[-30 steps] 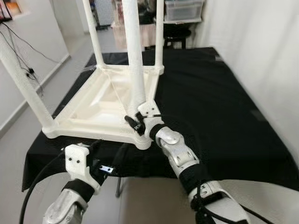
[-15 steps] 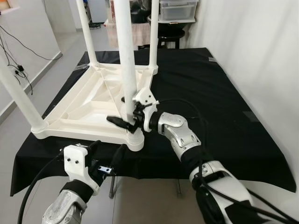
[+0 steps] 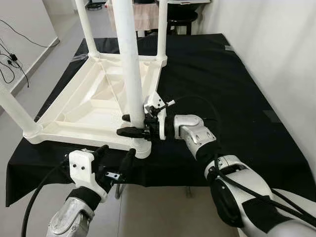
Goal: Building children table
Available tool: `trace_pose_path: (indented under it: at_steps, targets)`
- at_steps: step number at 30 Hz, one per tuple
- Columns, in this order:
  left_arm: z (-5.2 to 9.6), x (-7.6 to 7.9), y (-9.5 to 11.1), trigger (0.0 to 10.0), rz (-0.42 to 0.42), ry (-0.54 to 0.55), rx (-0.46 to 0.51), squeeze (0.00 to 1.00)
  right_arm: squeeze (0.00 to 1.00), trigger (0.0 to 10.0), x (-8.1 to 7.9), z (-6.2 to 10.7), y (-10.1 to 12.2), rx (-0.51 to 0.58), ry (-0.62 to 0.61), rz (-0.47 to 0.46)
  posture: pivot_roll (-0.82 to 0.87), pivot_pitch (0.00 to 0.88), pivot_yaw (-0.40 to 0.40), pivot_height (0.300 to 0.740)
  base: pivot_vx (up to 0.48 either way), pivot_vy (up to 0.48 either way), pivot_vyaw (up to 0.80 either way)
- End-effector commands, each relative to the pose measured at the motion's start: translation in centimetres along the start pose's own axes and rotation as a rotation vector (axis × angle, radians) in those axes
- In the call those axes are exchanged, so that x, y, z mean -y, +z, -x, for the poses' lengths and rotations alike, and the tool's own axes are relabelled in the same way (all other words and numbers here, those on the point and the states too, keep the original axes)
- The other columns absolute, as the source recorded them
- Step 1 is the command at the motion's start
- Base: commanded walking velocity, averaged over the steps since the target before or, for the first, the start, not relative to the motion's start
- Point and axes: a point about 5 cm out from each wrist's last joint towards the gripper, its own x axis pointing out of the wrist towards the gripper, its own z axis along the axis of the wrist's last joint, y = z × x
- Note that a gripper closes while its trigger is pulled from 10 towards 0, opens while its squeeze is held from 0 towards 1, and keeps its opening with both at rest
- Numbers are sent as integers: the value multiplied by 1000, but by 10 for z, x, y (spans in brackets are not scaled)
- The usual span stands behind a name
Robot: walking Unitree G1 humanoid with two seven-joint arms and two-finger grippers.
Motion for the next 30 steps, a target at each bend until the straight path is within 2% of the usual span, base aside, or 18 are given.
trace_pose_path:
  at_steps: [1,2,4,5,6,7,8,9,10,12,18,19,21,22,23,26,28,30]
  targets:
    - [1,2,1,10000,-10,1,-2,0,0,0,0,0,1,4,19,-7,54,104,-16,740,0,0,0]
    - [2,2,1,10000,-9,0,-3,0,0,0,3,23,-7,8,-14,28,50,117,-18,740,0,0,0]
    - [2,2,1,10000,-8,0,-3,0,0,0,4,30,-10,7,-22,39,50,117,-18,740,0,0,0]
    - [3,0,1,10000,-9,0,-4,0,0,0,5,33,-21,-45,-191,36,49,112,-25,740,0,0,0]
    - [3,-1,1,10000,-9,1,-6,0,0,0,10,35,-33,-106,-487,34,49,112,-25,740,0,0,0]
    - [4,-1,1,10000,-9,1,-7,0,0,0,12,40,-40,-149,-704,44,49,112,-25,740,0,0,0]
    - [4,-1,1,10000,-9,1,-7,0,0,0,12,40,-40,-149,-704,44,49,112,-25,740,0,0,0]
    - [4,-4,2,10000,-11,3,-7,0,0,0,-11,30,-51,-125,-778,-24,37,116,6,740,0,0,0]
    - [3,-6,2,10000,-12,4,-8,0,0,0,-35,18,-55,-81,-754,-103,37,116,15,740,0,0,0]
    - [2,-10,-1,10000,-21,10,-17,0,0,0,-60,-3,-49,-13,-696,-78,23,87,22,740,0,0,0]
    - [-3,-10,-6,10000,-3,0,-17,0,0,0,-35,-16,-55,-76,-652,28,40,27,-11,740,0,0,0]
    - [-5,-8,-7,10000,-6,1,-13,0,0,10000,-28,-17,-52,-105,-681,40,46,24,-21,740,0,0,0]
    - [-5,-8,-7,10000,-6,6,-9,0,0,10000,-27,-17,-48,-109,-700,44,46,24,-21,740,0,0,0]
    - [-5,-8,-7,10000,-5,14,-3,0,1000,10000,-24,-18,-41,-92,-681,39,51,14,-26,740,0,0,0]
    - [-6,-8,-7,10000,-5,19,1,0,1000,10000,-24,-19,-36,-84,-673,32,51,14,-26,740,0,0,0]
    - [-7,-6,-7,10000,-5,17,7,0,1000,10000,-16,-21,-8,36,-516,55,55,16,-34,740,0,0,0]
    - [-7,-5,-7,10000,-5,16,7,0,1000,10000,-14,-20,-5,50,-507,63,55,16,-34,740,0,0,0]
    - [-7,-4,-7,10000,-4,10,6,0,1000,10000,-10,-18,0,80,-402,58,58,17,-35,740,0,0,0]
